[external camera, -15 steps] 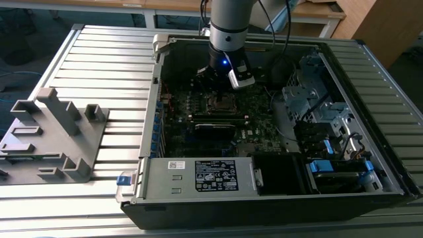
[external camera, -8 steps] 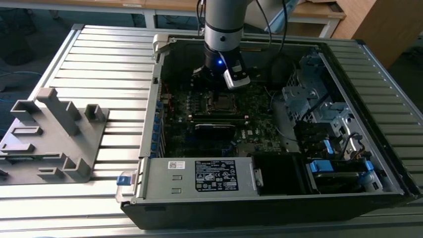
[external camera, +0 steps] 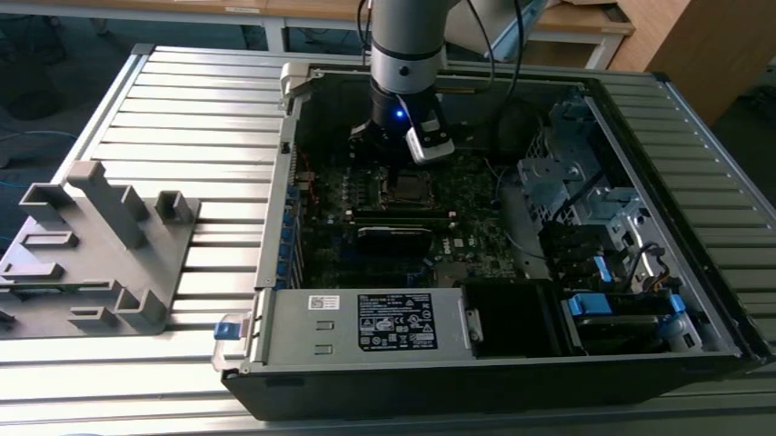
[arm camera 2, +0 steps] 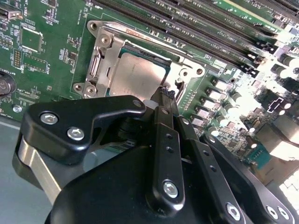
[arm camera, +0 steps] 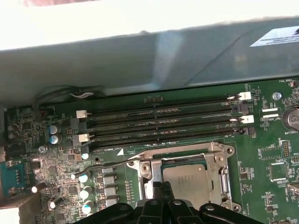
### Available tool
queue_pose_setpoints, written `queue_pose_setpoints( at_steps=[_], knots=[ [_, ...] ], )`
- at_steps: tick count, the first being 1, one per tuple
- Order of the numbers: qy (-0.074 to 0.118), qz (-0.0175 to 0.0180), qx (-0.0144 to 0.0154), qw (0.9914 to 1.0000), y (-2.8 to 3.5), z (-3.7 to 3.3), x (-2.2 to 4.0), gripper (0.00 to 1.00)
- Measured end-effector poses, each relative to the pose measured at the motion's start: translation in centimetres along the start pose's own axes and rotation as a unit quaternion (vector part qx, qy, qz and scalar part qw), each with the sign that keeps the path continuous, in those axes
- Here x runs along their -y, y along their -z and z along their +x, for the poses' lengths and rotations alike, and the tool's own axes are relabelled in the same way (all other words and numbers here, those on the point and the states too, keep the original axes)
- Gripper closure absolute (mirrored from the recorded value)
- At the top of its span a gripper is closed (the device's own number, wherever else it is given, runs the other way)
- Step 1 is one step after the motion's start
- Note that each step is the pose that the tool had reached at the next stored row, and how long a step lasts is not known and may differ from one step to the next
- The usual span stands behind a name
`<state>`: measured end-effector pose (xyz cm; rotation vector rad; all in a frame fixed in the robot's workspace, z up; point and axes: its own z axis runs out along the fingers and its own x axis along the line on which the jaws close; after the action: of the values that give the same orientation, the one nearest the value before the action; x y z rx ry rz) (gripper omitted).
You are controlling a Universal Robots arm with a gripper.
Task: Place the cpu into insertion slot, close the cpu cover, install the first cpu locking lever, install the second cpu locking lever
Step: 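Close the cpu cover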
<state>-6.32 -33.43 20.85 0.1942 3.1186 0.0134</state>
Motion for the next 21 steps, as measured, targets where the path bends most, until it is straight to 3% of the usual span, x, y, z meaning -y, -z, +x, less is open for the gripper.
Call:
queue_pose_setpoints(
  at_steps=[3, 11, 21],
  knots=[
    [0.011, -0.0001, -0.0002, 0.99994, -0.01, 0.00, 0.00, 0.89],
    [0.013, -0.0001, -0.0001, 0.99992, -0.06, 0.11, 0.26, 0.89],
    [0.013, 0.0000, -0.0001, 0.99992, -0.58, 0.37, 0.32, 0.89]
  ],
)
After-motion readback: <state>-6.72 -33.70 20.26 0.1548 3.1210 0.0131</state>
